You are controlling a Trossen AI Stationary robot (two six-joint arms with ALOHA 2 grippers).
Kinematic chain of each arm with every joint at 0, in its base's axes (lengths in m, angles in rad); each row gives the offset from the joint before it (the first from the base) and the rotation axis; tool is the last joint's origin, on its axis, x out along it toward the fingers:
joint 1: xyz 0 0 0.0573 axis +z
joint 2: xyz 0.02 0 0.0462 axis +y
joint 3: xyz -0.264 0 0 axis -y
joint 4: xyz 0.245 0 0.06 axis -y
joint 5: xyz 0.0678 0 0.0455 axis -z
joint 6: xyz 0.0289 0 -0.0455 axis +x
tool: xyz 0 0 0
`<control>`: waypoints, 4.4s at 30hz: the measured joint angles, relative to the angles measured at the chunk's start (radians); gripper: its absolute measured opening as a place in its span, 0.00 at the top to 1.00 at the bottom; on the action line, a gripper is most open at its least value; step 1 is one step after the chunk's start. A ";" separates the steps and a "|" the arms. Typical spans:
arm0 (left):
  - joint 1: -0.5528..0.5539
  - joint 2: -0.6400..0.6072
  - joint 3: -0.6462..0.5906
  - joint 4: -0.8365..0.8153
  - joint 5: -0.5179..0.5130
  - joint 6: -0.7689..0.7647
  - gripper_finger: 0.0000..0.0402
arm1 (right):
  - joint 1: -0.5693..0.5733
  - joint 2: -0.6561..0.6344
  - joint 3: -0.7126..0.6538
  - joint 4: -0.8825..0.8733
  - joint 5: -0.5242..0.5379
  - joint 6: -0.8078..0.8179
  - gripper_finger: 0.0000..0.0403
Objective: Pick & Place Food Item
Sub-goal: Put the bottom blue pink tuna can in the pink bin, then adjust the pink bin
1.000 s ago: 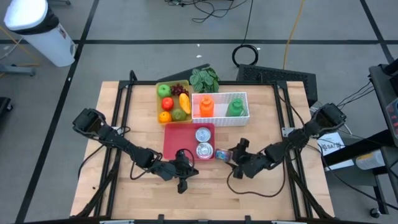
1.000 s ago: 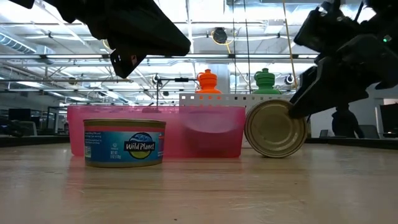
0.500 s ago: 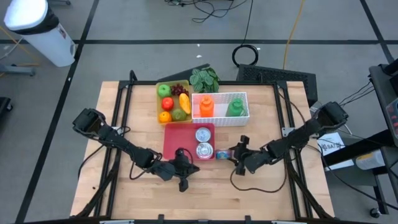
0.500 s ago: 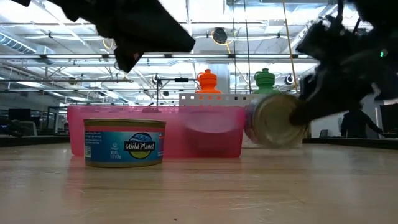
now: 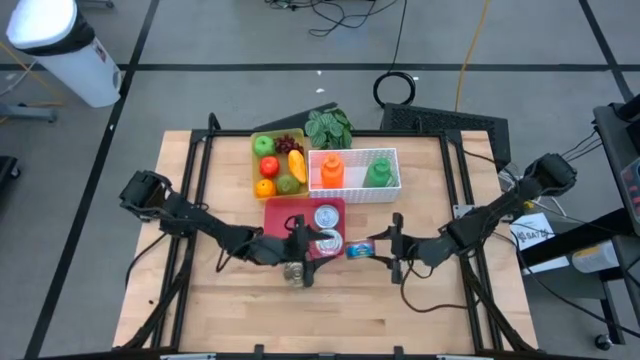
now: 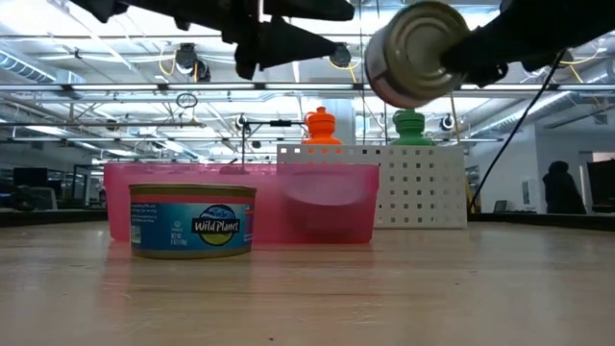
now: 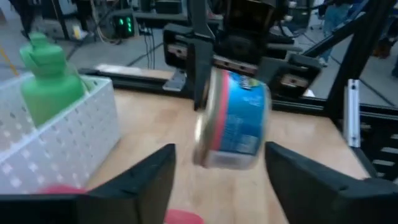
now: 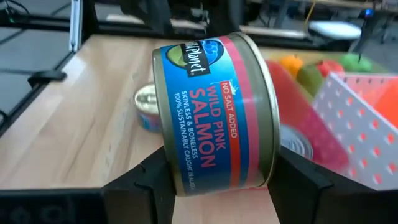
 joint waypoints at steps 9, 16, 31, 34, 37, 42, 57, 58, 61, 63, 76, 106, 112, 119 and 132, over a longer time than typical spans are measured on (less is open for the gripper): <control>0.050 0.000 0.000 0.025 0.153 0.045 0.16 | -0.058 0.114 0.000 0.223 -0.083 -0.079 0.53; 0.049 0.000 0.000 0.023 0.240 0.055 0.17 | -0.120 0.184 0.000 0.374 -0.160 -0.110 0.53; 0.058 -0.005 0.001 -0.060 0.155 0.090 0.52 | -0.151 0.240 0.004 0.459 -0.265 -0.088 0.51; 0.026 -0.070 0.001 -0.206 0.073 0.165 0.52 | -0.151 0.217 0.005 0.430 -0.281 -0.057 0.35; -0.025 -0.169 0.000 -0.459 -0.141 0.153 0.52 | -0.143 0.186 0.005 0.357 -0.314 -0.031 0.20; -0.105 -0.262 0.000 -0.968 -0.380 -0.156 0.52 | -0.148 0.149 0.005 0.315 -0.290 -0.016 0.07; 0.032 -0.064 -0.001 -1.205 -0.237 -0.295 0.52 | -0.164 0.149 0.005 0.301 -0.285 -0.020 0.06; 0.043 -0.052 0.000 -1.190 -0.218 -0.294 0.52 | -0.164 0.149 0.005 0.300 -0.285 -0.020 0.06; 0.072 -0.028 0.002 -1.154 -0.178 -0.280 0.51 | -0.164 0.149 0.005 0.300 -0.285 -0.020 0.06; 0.081 -0.023 0.002 -1.127 -0.153 -0.276 0.42 | -0.164 0.149 0.005 0.297 -0.285 -0.020 0.06; 0.084 -0.020 0.000 -1.061 -0.111 -0.291 0.16 | -0.164 0.150 0.005 0.292 -0.283 -0.020 0.06; 0.095 -0.019 -0.002 -0.976 -0.259 -0.010 0.51 | -0.164 0.150 0.004 0.264 -0.283 -0.020 0.06; 0.062 -0.019 -0.002 -0.968 -0.321 0.393 0.51 | -0.165 0.150 0.004 0.265 -0.283 -0.023 0.06; 0.073 -0.019 -0.002 -0.963 -0.297 0.429 0.49 | -0.165 0.150 0.004 0.264 -0.283 -0.030 0.06; 0.125 -0.024 0.002 -0.945 -0.177 0.201 0.13 | -0.165 0.150 0.004 0.262 -0.282 -0.039 0.06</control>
